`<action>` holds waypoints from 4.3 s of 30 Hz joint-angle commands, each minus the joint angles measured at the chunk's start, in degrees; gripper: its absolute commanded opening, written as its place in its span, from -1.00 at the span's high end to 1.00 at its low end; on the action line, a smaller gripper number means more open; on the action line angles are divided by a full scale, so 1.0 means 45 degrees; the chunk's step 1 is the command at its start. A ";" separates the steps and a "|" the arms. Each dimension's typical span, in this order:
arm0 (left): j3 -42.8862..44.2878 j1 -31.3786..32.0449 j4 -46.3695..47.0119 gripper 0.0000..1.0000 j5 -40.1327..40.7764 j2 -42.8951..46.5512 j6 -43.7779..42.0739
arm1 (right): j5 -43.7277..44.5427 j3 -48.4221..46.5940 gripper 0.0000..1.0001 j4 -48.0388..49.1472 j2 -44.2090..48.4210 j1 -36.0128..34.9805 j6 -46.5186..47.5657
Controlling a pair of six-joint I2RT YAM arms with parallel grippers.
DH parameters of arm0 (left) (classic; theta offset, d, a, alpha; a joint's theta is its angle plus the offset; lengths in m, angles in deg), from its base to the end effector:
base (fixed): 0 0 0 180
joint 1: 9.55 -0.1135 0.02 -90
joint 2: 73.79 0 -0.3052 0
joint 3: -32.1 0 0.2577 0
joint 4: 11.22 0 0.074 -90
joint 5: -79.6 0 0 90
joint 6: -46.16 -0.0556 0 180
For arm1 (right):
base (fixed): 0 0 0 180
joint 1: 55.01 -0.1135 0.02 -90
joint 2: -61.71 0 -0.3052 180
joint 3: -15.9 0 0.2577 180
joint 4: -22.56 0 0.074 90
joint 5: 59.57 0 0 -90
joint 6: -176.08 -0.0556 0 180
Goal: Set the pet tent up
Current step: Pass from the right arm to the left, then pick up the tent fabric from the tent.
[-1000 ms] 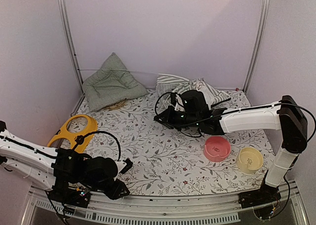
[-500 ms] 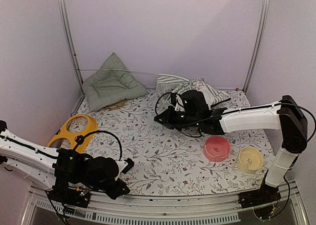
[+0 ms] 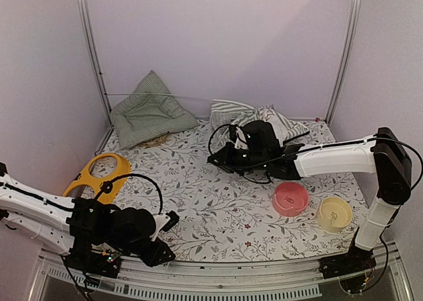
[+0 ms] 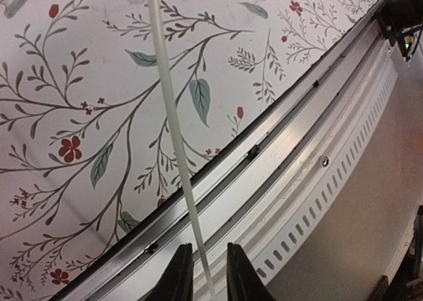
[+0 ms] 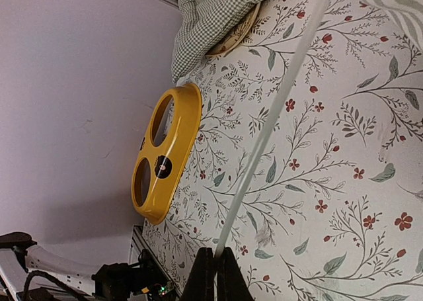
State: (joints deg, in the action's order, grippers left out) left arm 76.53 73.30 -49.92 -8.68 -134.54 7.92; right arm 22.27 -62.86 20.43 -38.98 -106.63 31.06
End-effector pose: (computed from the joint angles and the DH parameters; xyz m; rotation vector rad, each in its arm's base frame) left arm 0.0256 -0.1908 0.2012 0.7303 2.6743 -0.7899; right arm 0.2630 0.3447 0.2646 -0.0373 2.2500 1.2652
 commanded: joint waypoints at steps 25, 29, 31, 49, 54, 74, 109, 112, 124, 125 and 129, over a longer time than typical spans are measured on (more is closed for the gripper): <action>-0.0386 0.0222 0.0532 0.69 -0.0540 -0.0628 -0.0174 | 0.0172 -0.0710 1.00 0.0489 -0.0126 0.0204 0.0841; -0.0285 0.0216 0.0403 0.70 -0.0403 -0.0601 -0.0210 | 0.0139 -0.0685 1.00 0.0489 -0.0158 0.0238 0.0841; -0.0209 0.0204 0.0375 0.71 -0.0271 -0.0582 -0.0297 | 0.0111 -0.0683 1.00 0.0506 -0.0184 0.0232 0.0834; 0.1059 0.0060 -0.0729 1.00 0.1422 -0.0424 -0.0607 | 0.0241 -0.0094 -0.15 -0.0589 0.0683 0.0237 0.1970; 0.1302 -0.0112 -0.0760 1.00 0.1550 -0.0208 -0.0715 | 0.1645 0.0594 -0.28 -0.1765 0.2066 0.0290 0.2981; 0.1923 -0.0330 -0.0893 1.00 0.1529 -0.0152 -0.1168 | 0.4623 0.5063 -0.59 0.1451 0.3778 0.1794 0.7956; 0.2477 -0.0554 -0.1175 1.00 0.1478 0.0257 -0.1407 | 0.8454 0.4633 0.53 0.6969 -0.2053 0.1765 1.3125; 0.2555 -0.0691 -0.0986 1.00 0.1302 0.0297 -0.1416 | 0.8425 0.4599 0.97 0.6955 -0.1722 0.1619 1.3370; 0.3033 -0.2924 0.0828 1.00 -0.2120 -0.0538 -0.1747 | 0.9483 0.3516 1.00 0.7133 -0.0499 -0.0790 1.4889; 0.3009 -0.3116 0.1131 1.00 -0.2508 -0.0613 -0.1678 | 0.9506 0.3390 1.00 0.7172 -0.0417 -0.0993 1.5017; 0.2983 -0.3674 0.2317 1.00 -0.3615 -0.0928 -0.1310 | 0.9509 0.2996 1.00 0.7262 -0.0128 -0.1713 1.5760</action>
State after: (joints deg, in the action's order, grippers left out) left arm 88.61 59.62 -49.22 -19.55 -137.40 1.48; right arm 65.63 -46.82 50.38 -42.52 -110.36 97.76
